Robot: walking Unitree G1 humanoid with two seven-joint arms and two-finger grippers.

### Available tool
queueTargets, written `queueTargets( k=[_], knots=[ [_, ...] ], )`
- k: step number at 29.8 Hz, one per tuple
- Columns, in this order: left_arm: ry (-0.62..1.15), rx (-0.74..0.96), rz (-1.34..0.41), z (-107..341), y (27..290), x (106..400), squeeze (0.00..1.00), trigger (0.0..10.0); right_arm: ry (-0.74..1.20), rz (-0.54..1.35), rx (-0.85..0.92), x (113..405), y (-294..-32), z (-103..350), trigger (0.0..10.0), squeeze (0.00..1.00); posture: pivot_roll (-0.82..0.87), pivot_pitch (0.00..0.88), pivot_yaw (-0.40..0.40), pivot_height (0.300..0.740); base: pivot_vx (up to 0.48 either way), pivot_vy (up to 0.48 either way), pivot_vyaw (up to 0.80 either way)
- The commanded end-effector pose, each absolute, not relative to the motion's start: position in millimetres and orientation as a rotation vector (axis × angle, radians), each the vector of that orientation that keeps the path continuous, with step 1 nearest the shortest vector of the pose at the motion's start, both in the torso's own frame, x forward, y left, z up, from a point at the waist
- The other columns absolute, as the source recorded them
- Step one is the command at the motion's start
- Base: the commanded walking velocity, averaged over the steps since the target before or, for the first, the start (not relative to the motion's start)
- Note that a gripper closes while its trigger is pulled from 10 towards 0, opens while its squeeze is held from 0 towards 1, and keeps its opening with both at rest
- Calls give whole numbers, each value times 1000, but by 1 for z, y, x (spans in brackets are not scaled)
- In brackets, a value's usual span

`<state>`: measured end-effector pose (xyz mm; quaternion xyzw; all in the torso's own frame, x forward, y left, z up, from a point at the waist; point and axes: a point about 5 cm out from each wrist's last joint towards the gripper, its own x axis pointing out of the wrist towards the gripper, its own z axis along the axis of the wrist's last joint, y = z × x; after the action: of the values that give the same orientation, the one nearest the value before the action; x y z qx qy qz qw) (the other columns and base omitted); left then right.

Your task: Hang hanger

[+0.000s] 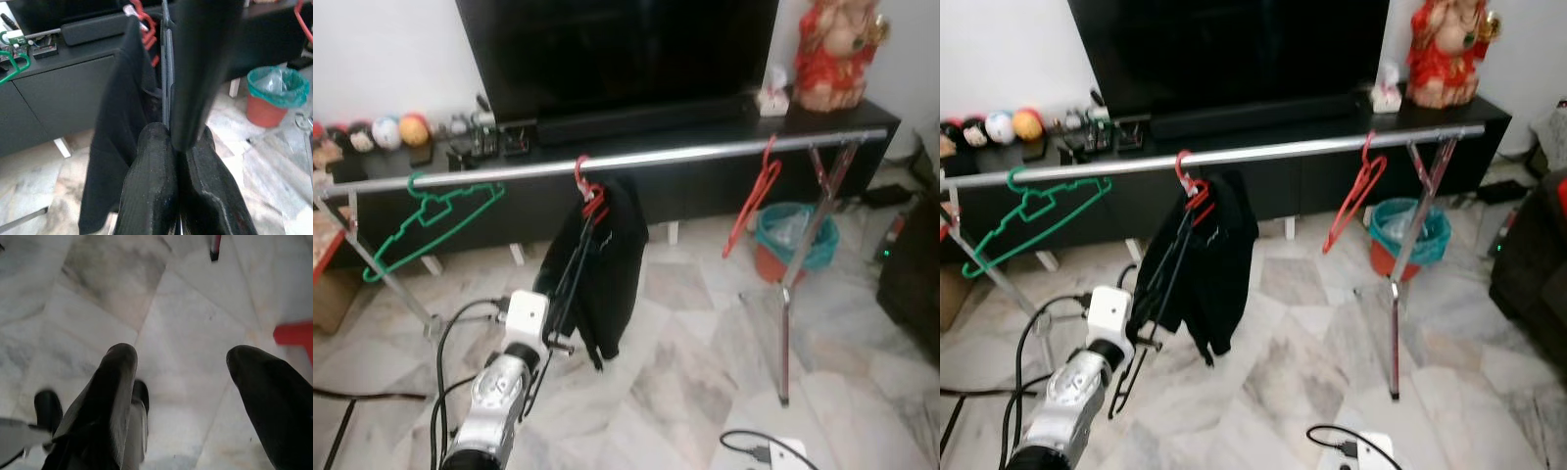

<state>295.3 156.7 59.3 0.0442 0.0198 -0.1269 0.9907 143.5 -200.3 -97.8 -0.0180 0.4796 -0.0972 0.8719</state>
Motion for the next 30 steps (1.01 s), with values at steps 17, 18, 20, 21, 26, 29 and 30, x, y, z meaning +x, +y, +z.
queueTargets(
  k=[17,18,20,21,26,29,30],
  knots=[
    [76,72,-305,60,160,298,0,10000,1005,-174,-22,146,-189,-99,10000,0,2,0,54,740,308,0,-139],
    [76,72,-305,60,160,298,0,10000,1005,-174,-22,146,-189,-99,10000,0,2,0,54,740,307,0,0],
    [77,71,-323,60,158,298,0,10000,1008,-176,-19,146,-189,-99,10000,0,4,0,54,740,307,0,0],
    [78,70,-329,60,157,298,0,10000,1010,-181,-10,146,-189,-99,10000,0,3,0,55,740,311,0,-800],
    [88,71,-348,60,156,298,0,10000,1016,-168,-30,146,-189,-99,10000,0,4,0,55,740,310,0,-705],
    [92,67,-354,60,156,298,0,10000,1018,-169,-30,146,-189,-99,10000,0,3,0,56,740,320,0,-656],
    [94,64,-355,60,156,298,0,10000,1015,-172,-28,146,-189,-99,10000,0,4,0,56,740,330,0,0]
  ],
)
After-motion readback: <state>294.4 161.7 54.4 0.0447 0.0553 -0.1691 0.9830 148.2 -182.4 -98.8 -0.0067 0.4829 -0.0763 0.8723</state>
